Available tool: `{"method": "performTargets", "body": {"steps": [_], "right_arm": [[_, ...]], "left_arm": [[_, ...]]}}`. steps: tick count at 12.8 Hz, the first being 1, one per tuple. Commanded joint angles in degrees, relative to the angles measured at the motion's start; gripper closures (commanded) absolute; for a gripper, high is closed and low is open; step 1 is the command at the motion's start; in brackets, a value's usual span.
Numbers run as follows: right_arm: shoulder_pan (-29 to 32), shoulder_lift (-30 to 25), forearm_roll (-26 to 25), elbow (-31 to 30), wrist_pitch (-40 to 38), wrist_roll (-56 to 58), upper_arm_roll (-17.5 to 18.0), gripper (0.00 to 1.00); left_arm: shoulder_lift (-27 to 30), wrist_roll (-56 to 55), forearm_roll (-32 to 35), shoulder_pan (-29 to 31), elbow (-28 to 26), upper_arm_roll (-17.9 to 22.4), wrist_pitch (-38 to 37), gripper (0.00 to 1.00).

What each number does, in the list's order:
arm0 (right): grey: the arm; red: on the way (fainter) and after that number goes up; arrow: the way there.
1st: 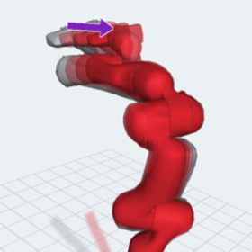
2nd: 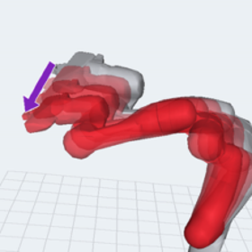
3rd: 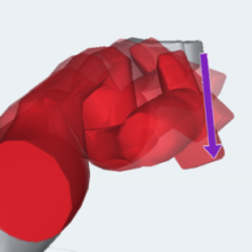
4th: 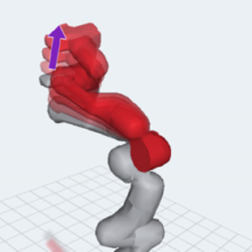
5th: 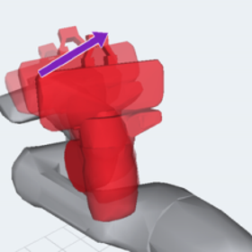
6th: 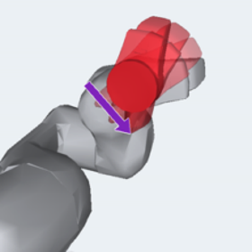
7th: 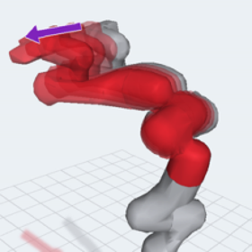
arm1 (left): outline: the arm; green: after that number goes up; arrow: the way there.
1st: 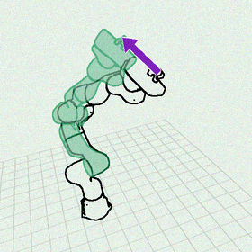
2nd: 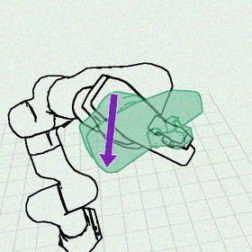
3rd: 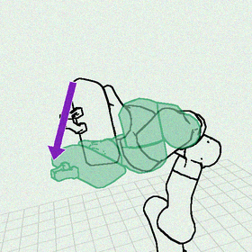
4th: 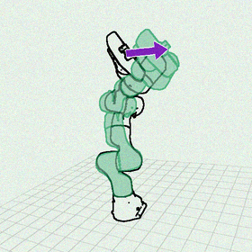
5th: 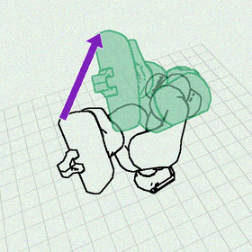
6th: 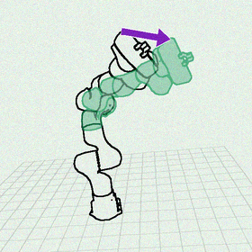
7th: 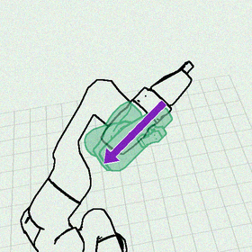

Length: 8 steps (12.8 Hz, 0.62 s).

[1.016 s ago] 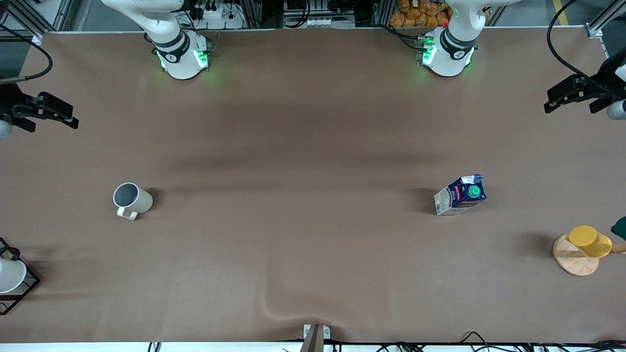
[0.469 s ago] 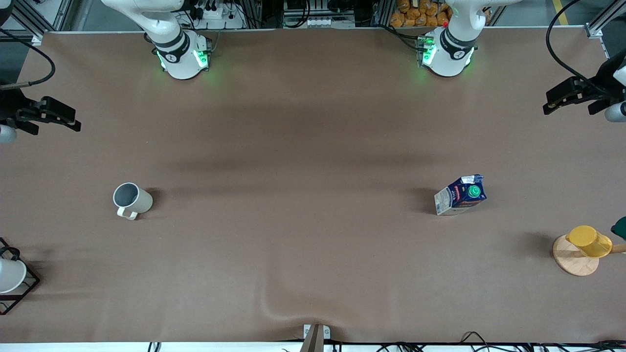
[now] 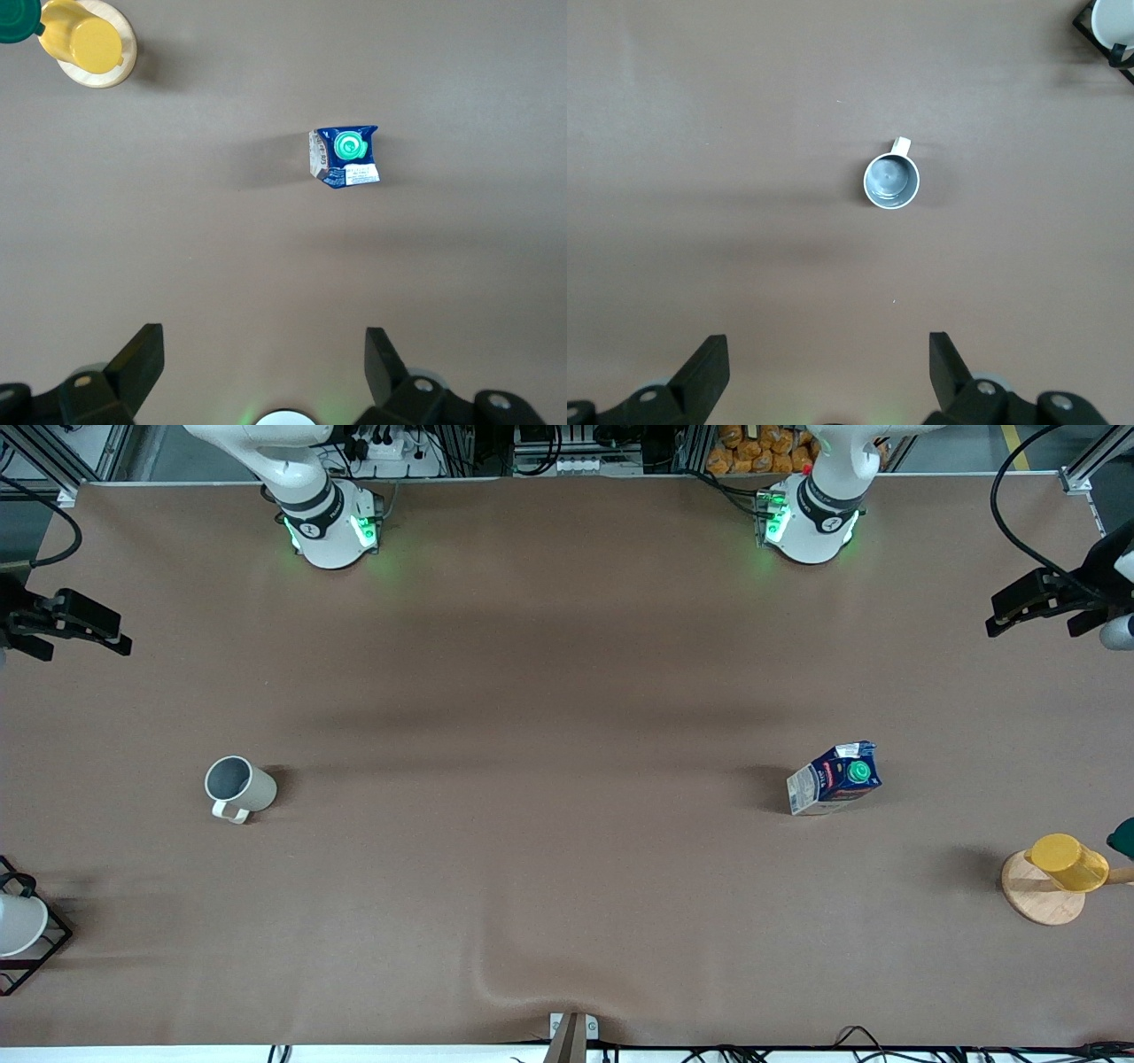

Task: Place milk next to cup

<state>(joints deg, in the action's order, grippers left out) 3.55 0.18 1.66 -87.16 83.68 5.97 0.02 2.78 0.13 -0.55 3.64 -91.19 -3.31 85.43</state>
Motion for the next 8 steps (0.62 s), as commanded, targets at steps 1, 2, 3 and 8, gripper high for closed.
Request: {"method": "performTargets", "body": {"steps": [1,2,3,8], "right_arm": [[0.3,0.5,-0.3,0.8,-0.4,-1.0,0.3,0.00],[0.6,1.7,-0.3,0.7,0.6,-0.9,0.3,0.00],[0.8,4.3,-0.4,0.7,2.6,-0.9,0.2,0.00],[2.9,18.8,-0.6,0.9,14.9,-0.8,0.2,0.00]], "left_arm": [[-1.7,-0.1,-1.0,0.0,0.6,0.3,1.4,0.00],[-2.6,-0.1,-1.1,0.3,0.4,0.3,1.8,0.00],[-3.5,-0.1,-1.2,1.1,0.2,0.3,2.4,0.00],[-7.7,-0.1,-3.0,3.1,-3.6,0.2,10.0,0.00]]}}
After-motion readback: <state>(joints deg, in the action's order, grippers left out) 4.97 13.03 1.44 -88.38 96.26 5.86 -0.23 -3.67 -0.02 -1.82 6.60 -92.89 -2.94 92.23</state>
